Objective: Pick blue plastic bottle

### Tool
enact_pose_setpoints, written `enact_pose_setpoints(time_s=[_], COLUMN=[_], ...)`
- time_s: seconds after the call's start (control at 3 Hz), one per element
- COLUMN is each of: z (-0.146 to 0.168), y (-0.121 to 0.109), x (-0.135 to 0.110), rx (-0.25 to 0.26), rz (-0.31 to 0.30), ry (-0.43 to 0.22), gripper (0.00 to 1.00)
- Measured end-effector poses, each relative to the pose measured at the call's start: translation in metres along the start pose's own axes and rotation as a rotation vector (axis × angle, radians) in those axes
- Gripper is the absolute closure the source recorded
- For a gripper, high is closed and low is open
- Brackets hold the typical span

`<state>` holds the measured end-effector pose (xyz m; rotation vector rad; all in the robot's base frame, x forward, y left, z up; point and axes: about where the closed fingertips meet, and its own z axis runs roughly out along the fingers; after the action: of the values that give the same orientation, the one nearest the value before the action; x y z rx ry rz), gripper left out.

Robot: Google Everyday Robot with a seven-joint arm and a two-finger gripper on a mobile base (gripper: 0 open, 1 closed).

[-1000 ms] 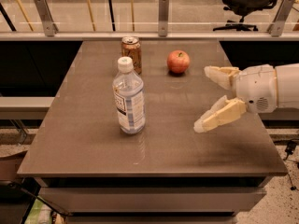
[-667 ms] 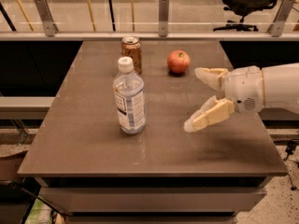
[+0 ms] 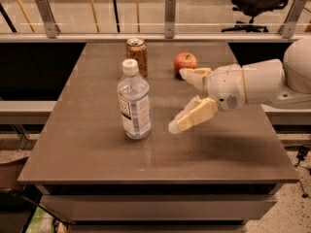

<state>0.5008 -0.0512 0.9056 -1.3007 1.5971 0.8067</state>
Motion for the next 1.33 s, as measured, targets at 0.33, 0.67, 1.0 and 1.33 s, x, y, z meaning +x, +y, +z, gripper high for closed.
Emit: enact_pose_setpoints(time_s=[0.33, 0.67, 1.0, 1.33], z=[0.019, 0.032, 0.039, 0.051], y=[0.006, 0.013, 0.018, 0.022], x=[-0.010, -0.016, -0.020, -0.023], rx=[-0.040, -0.070, -0.079, -0.073], rz=[-0.018, -0.032, -0.027, -0.005], ry=[-0.004, -0.007, -0.020, -0.033], gripper=[0.00, 0.00, 0.00, 0.00])
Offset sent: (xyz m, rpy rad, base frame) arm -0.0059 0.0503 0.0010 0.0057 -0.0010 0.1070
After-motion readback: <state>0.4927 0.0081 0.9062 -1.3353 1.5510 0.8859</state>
